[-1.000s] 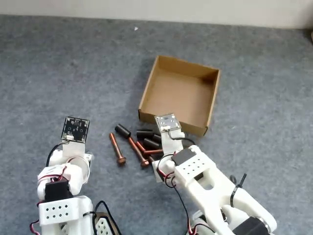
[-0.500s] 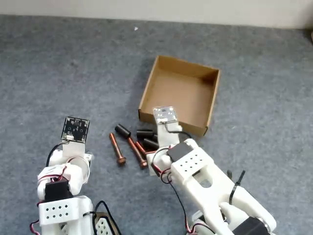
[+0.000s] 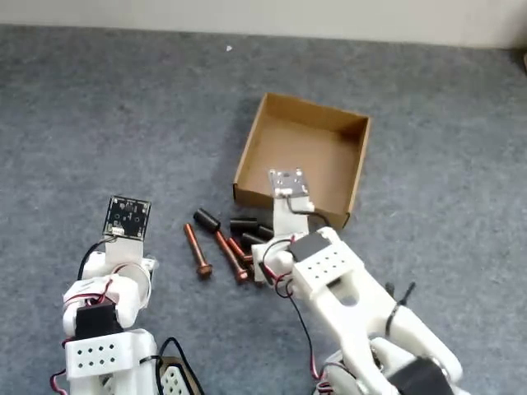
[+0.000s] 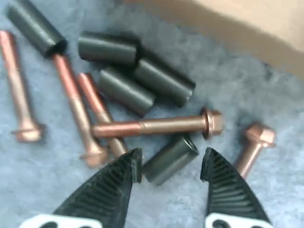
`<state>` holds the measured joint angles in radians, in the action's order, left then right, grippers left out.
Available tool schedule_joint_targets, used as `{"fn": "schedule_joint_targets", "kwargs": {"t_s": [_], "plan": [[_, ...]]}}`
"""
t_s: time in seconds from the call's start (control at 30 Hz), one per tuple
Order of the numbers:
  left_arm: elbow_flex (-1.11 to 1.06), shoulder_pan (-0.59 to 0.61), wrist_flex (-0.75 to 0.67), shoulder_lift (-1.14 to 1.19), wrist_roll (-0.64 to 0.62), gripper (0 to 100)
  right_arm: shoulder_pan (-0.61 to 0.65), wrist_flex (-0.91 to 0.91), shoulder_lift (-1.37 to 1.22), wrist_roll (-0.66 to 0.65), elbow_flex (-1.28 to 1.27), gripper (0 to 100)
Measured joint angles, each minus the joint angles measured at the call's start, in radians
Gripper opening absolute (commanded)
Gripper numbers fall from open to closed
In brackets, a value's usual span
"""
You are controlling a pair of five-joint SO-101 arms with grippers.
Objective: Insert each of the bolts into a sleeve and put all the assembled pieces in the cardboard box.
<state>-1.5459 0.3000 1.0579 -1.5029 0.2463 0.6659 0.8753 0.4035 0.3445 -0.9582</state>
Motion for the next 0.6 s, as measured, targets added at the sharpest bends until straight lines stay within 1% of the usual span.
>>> {"fn": "schedule_joint_targets", "kwargs": {"t_s": [0.13, 0.2, 0.47, 0.53, 0.6], "plan": [[0.000, 0.000, 0.000, 0.000, 0.000, 17, 0.000, -0.002, -0.141, 0.000, 0.018, 20.5], [0.000, 0.000, 0.000, 0.000, 0.000, 17, 0.000, 0.000, -0.176, 0.000, 0.046, 19.0], [0.000, 0.000, 0.000, 0.000, 0.000, 17, -0.020, 0.003, -0.199, -0.006, 0.064, 3.5], [0.000, 0.000, 0.000, 0.000, 0.000, 17, -0.020, 0.003, -0.201, -0.052, 0.064, 0.1], [0.000, 0.000, 0.000, 0.000, 0.000, 17, -0.020, 0.005, -0.201, -0.114, 0.064, 0.6]]}}
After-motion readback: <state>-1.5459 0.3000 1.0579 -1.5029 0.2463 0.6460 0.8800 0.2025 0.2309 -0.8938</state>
